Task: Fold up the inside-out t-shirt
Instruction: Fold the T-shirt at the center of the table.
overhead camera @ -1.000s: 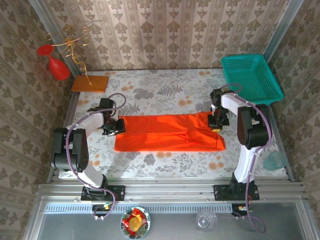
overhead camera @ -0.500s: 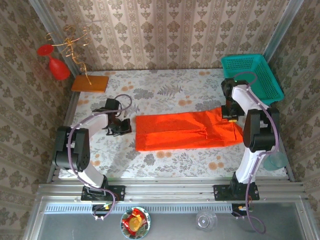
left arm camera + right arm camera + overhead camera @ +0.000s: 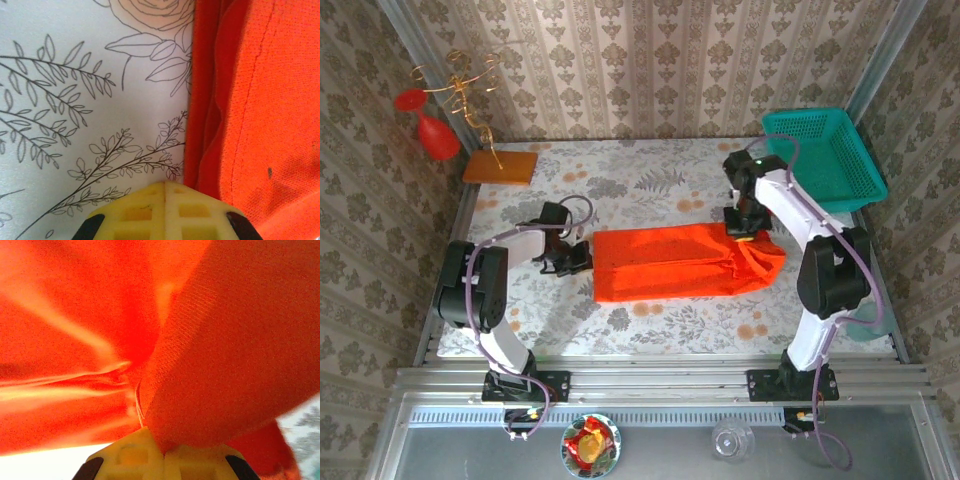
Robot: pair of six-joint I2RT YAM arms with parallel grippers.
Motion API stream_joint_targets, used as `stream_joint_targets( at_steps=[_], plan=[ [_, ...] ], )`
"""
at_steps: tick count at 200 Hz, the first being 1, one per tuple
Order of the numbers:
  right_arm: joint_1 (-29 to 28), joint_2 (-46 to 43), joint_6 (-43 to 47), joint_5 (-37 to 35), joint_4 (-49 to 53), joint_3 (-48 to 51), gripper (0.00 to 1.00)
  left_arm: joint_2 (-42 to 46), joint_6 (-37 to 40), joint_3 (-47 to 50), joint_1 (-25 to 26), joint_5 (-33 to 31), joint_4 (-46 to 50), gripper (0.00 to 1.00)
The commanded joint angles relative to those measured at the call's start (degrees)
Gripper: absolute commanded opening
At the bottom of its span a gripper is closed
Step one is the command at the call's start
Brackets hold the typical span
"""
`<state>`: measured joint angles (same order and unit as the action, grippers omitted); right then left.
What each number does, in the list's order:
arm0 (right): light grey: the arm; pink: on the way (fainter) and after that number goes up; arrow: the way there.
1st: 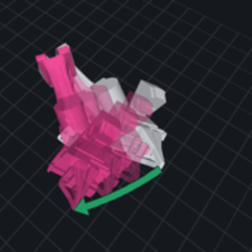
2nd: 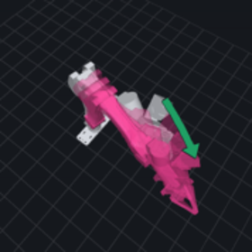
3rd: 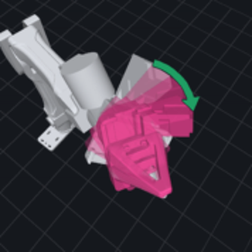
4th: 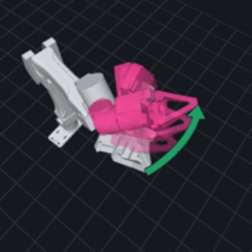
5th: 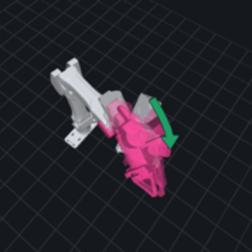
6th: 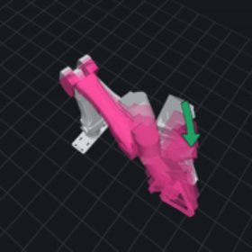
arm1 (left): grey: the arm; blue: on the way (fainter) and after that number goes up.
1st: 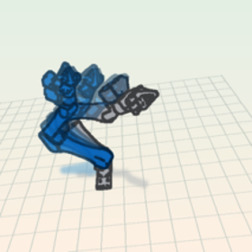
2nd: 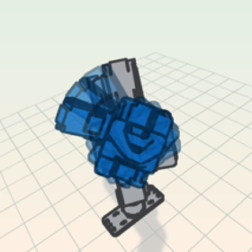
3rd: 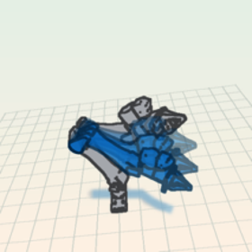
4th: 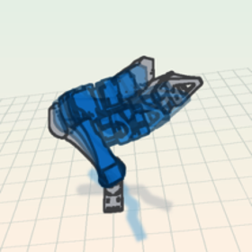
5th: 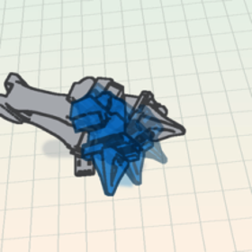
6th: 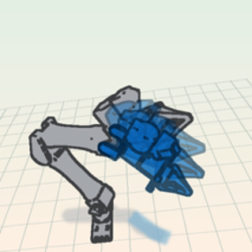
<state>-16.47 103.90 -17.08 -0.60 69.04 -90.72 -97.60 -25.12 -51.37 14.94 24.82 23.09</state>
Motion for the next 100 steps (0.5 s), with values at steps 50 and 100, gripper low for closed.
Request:
stream_joint_targets(
  at_steps=[50, 100],
  plan=[
    [-11.6, 8.1, -8.8, 13.2, -3.1, -8.1, 0.0, -3.3, -2.1, 2.6, 2.2, 3.5, -5.5, 0.0],
    [-18.3, 15.9, -10.5, 16.5, -2.6, -17.7, 0.0, -4.2, -2.1, 2.6, 3.0, 3.8, -6.1, 0.0]
  ],
)
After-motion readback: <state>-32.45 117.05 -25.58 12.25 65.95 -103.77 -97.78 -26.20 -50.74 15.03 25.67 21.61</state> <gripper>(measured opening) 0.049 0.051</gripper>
